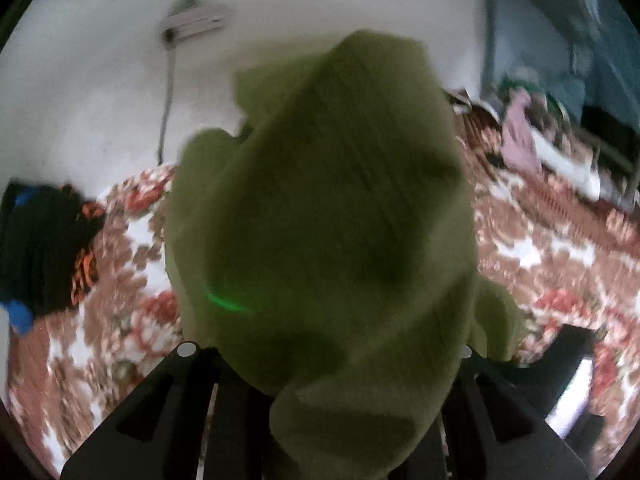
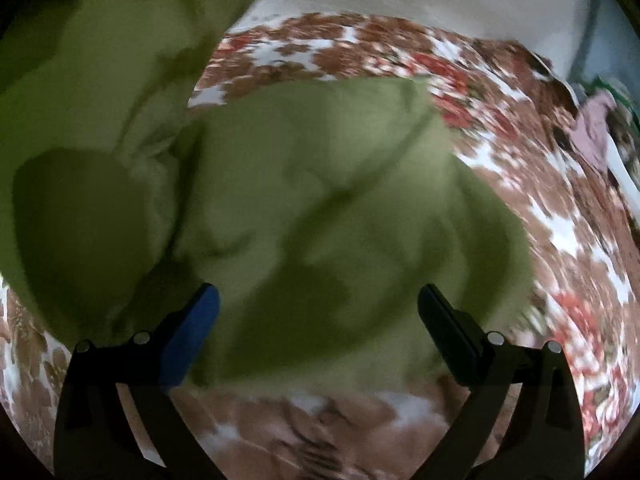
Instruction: Fold large clothes
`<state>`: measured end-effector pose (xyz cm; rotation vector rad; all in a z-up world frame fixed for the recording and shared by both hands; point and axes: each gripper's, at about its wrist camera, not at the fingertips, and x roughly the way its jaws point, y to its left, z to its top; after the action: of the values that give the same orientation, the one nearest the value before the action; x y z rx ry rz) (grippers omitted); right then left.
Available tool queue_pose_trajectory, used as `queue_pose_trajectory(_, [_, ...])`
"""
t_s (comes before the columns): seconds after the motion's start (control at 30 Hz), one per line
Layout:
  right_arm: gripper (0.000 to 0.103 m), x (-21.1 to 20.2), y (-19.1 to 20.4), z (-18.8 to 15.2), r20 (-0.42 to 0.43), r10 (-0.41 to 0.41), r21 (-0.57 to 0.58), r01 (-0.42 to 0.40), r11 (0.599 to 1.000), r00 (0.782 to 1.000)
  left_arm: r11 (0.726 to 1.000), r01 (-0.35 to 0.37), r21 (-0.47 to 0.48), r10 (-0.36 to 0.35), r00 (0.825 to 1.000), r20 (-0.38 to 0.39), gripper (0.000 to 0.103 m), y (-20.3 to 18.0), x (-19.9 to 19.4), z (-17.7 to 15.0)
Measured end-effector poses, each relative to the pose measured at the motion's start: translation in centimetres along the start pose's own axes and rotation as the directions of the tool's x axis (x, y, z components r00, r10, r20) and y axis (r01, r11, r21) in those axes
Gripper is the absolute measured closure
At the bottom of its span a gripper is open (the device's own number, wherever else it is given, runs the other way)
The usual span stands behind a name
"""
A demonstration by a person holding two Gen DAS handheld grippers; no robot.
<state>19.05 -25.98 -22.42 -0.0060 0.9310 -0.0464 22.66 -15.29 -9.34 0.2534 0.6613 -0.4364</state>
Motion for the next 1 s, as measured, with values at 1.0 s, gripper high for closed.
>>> queue_pose_trajectory(1.0, [0.005,-6.0,-24.8,-2.9,-0.027,-0.270,0.149,0.271,0.951,0.963,0.722,-0.159,0.673,0.308,0.945,-0.107,0.064,-24.2,12.1,-8.9])
